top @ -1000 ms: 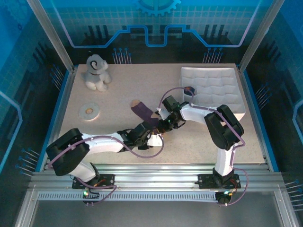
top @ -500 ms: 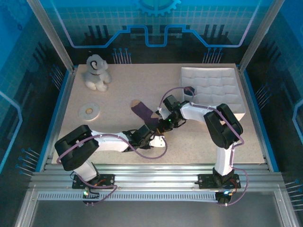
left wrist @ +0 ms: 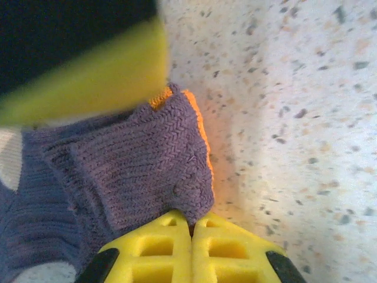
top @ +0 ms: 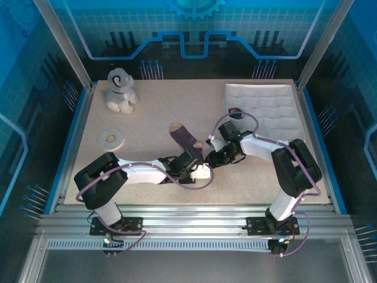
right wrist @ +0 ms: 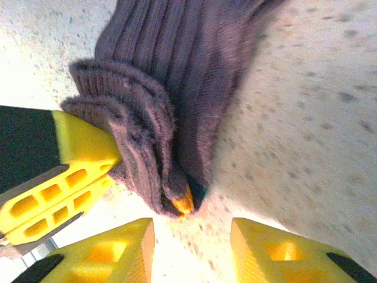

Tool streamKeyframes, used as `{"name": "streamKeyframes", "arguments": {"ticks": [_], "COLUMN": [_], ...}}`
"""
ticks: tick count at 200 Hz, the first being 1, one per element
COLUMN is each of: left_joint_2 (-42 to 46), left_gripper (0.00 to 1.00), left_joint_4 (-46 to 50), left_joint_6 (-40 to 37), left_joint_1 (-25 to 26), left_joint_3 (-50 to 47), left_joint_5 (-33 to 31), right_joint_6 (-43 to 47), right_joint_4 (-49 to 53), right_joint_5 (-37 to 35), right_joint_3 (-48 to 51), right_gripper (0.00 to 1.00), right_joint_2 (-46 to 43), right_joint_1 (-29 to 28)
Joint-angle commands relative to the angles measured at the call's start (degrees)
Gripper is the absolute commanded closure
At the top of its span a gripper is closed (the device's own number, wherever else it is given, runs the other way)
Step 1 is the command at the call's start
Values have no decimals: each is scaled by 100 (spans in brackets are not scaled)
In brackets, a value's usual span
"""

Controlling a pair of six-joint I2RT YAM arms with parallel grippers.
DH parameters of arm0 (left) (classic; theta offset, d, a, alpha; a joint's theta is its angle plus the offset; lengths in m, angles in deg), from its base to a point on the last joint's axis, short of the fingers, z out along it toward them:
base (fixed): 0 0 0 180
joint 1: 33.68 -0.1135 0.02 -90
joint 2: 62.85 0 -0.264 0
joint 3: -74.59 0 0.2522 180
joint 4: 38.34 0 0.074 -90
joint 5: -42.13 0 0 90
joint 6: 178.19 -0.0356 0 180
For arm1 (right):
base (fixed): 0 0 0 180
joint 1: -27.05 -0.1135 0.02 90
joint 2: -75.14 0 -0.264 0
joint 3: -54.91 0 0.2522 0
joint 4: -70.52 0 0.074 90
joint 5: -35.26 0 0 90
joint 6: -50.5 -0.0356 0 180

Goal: Roll the socks

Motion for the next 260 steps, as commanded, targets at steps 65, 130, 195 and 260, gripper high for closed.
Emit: {"name": "streamKeyframes", "arguments": {"ticks": [65,130,195,260], "left_joint_2": [-205,-402,-544,-639], "left_gripper": [100,100,100,100], "left_joint_4": [1308,844,984,1119], "left_joint_6": [1538,2378,2496,2332], "left_joint_1": [-48,-599,-1290,-1586], "left_joint_3": [764,484,489,511], "left_joint_5": [2309,3725,4901,5428], "right_joint_6": [841,1385,2404,4029], "right_joint_4": [-705,-1641,-1896,-1350], "right_joint_5": [-305,-688,-1052,-979], "right_joint_3": [1304,2736,2874,2276], "right_gripper": [65,62,57,52], "right_joint_2": [-2854,-5068,-5021,-3963], "right_joint_1": [482,409,-735,-1311]}}
